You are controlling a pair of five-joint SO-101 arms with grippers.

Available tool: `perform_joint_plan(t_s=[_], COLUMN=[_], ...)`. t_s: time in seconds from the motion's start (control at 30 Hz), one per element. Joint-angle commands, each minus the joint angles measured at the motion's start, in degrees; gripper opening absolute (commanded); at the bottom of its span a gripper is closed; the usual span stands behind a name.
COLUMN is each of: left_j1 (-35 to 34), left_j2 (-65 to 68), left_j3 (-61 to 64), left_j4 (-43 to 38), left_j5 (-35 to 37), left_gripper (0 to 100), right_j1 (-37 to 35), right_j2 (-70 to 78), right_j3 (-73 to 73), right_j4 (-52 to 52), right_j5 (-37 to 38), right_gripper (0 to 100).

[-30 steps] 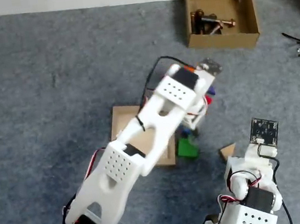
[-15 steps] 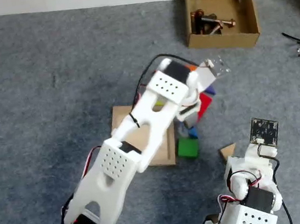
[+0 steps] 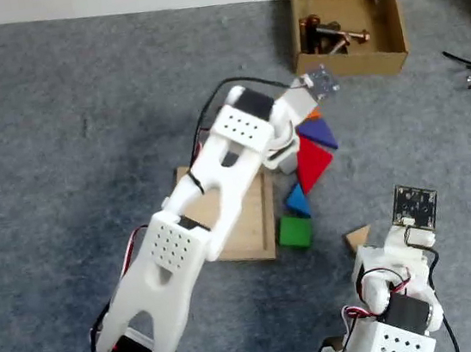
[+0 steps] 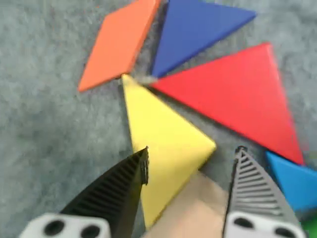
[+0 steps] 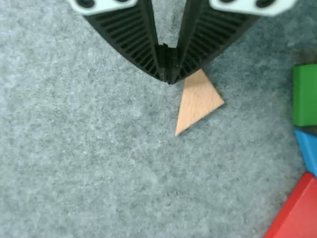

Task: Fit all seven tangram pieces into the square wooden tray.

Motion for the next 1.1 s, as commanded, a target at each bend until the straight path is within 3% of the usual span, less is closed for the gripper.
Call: perform_joint_plan(t_s=[0.0,0.77,1.07], left_j1=[-1.0,-4.3,-4.2], left_j2=[2.2,2.0,2.2], left_j3=[-2.5,-2.6,-10.2], left_j4=[-5.7,-8.3,-0.4], left_j5=[-0.3,0.0,0.0], left_gripper=[26,26,29], right_j1=[0.5,0.5,0.5], right_j2=[-0.3,-0.3,-0.3], right_j3=[8.6,8.6,8.6], right_j4=[0.3,0.3,0.3], right_j5=[-0.8,-0.8,-0.8], right_gripper=[0.5,0.5,0.5])
